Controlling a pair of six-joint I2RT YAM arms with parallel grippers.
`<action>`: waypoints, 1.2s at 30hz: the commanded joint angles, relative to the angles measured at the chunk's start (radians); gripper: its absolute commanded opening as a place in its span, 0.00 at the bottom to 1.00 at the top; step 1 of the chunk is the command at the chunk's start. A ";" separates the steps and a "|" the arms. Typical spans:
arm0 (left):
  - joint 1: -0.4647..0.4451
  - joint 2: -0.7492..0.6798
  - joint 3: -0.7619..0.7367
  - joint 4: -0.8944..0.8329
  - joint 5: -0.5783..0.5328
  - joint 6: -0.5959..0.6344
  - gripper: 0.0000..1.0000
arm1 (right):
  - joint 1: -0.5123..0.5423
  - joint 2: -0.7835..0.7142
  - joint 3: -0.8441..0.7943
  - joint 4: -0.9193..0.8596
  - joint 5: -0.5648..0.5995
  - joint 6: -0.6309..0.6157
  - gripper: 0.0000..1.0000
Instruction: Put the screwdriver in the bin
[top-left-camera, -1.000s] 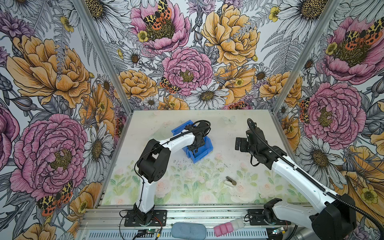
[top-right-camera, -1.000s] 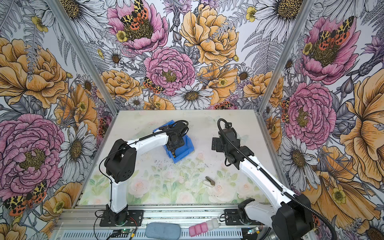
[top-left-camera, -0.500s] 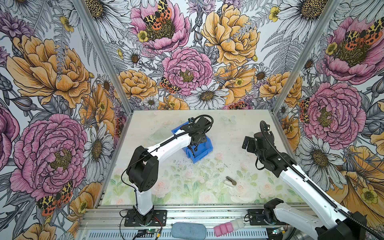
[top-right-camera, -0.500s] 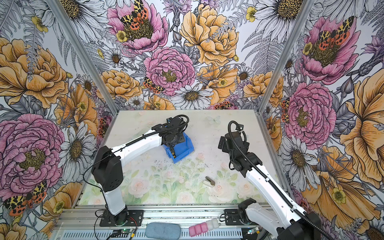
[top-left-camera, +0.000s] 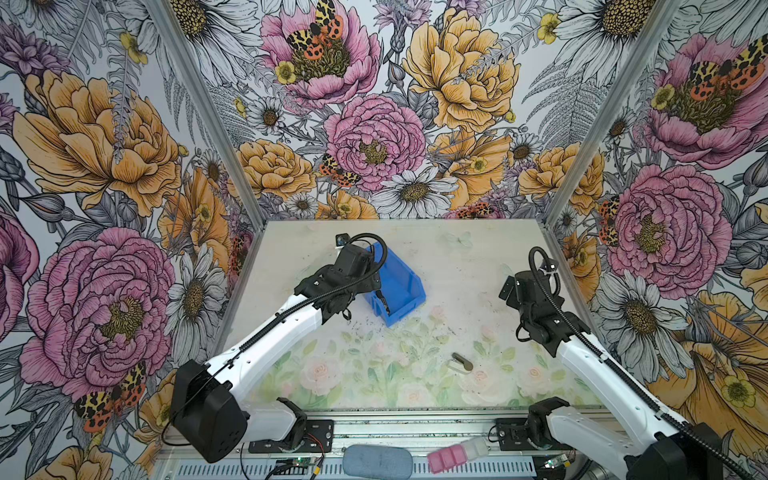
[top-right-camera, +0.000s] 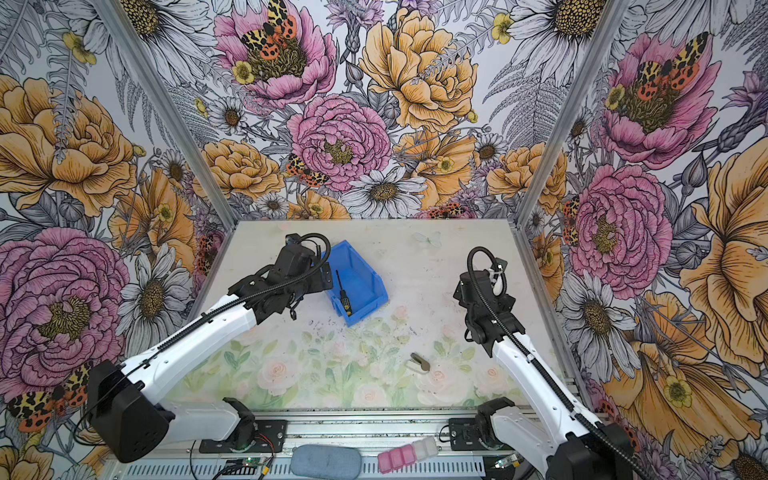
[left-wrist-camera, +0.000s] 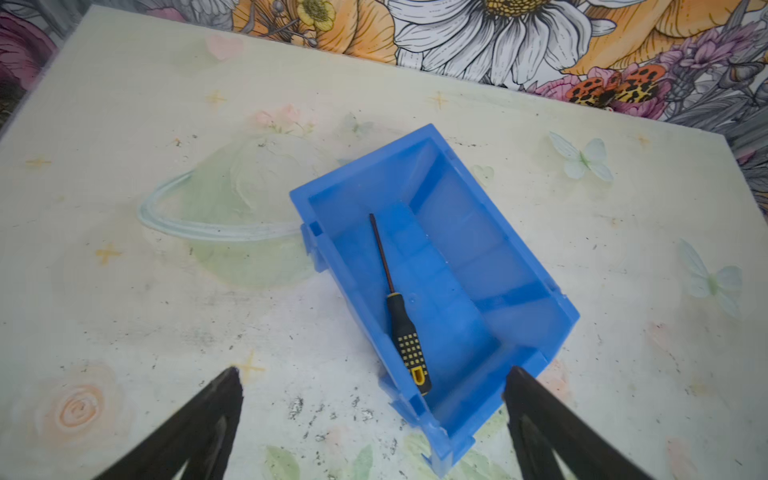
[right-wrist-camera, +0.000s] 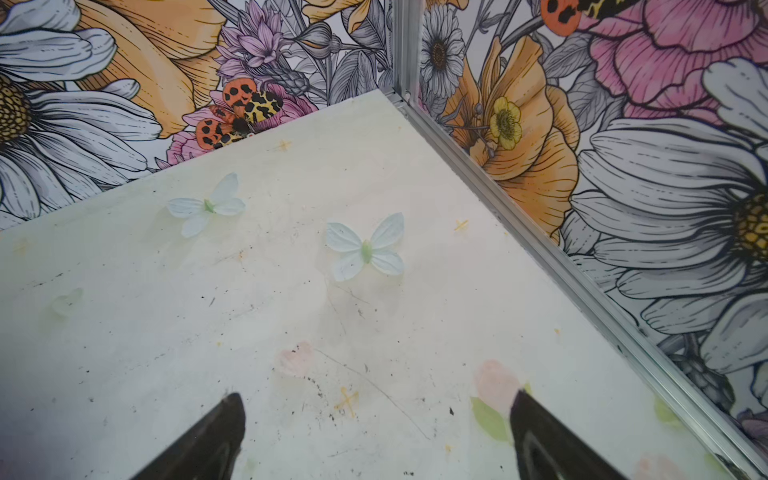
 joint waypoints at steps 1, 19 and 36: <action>0.073 -0.105 -0.105 0.179 0.000 0.141 0.99 | -0.016 -0.032 -0.107 0.230 0.029 -0.097 0.99; 0.497 0.031 -0.583 1.125 0.076 0.447 0.99 | -0.154 0.456 -0.126 0.836 -0.162 -0.452 0.99; 0.567 0.284 -0.696 1.522 0.263 0.472 0.99 | -0.163 0.492 -0.168 1.006 -0.112 -0.511 1.00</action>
